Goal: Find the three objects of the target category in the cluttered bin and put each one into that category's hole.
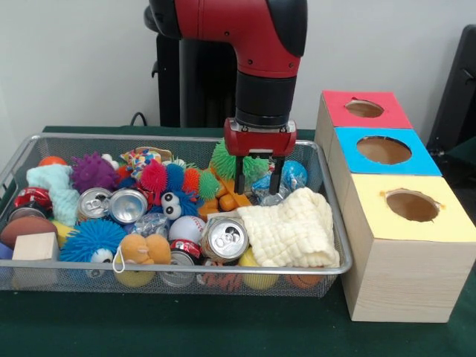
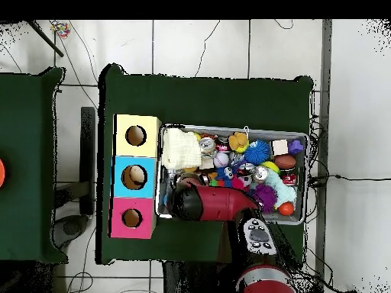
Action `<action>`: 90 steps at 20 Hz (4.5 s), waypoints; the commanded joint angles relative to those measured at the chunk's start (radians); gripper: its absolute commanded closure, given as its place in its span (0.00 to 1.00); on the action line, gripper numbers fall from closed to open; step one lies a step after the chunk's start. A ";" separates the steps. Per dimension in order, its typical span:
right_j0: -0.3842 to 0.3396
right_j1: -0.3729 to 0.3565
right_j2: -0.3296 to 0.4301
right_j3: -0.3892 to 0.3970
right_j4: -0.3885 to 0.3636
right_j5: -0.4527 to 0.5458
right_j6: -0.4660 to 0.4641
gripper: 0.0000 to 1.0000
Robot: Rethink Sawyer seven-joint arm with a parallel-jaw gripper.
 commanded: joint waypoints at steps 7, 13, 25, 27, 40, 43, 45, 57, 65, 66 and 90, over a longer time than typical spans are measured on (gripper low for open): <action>0.084 0.018 -0.042 -0.008 0.001 -0.088 0.179 0.00; 0.044 0.016 0.011 0.016 -0.022 -0.104 0.152 0.00; -0.017 0.038 0.071 -0.006 -0.045 -0.076 0.100 0.00; 0.004 0.057 0.043 -0.025 -0.042 -0.087 0.109 0.00; 0.084 0.101 -0.013 0.077 -0.030 -0.242 0.187 0.00; 0.100 0.104 -0.021 0.109 -0.033 -0.289 0.197 0.00; 0.099 0.103 -0.014 0.129 -0.042 -0.312 0.197 0.00; 0.108 0.059 0.019 0.233 -0.040 -0.367 0.200 0.00; 0.092 0.086 0.047 0.257 -0.063 -0.402 0.195 0.00; 0.085 0.087 0.053 0.259 -0.066 -0.400 0.193 0.00; -0.069 -0.069 0.123 0.316 -0.126 -0.266 0.133 1.00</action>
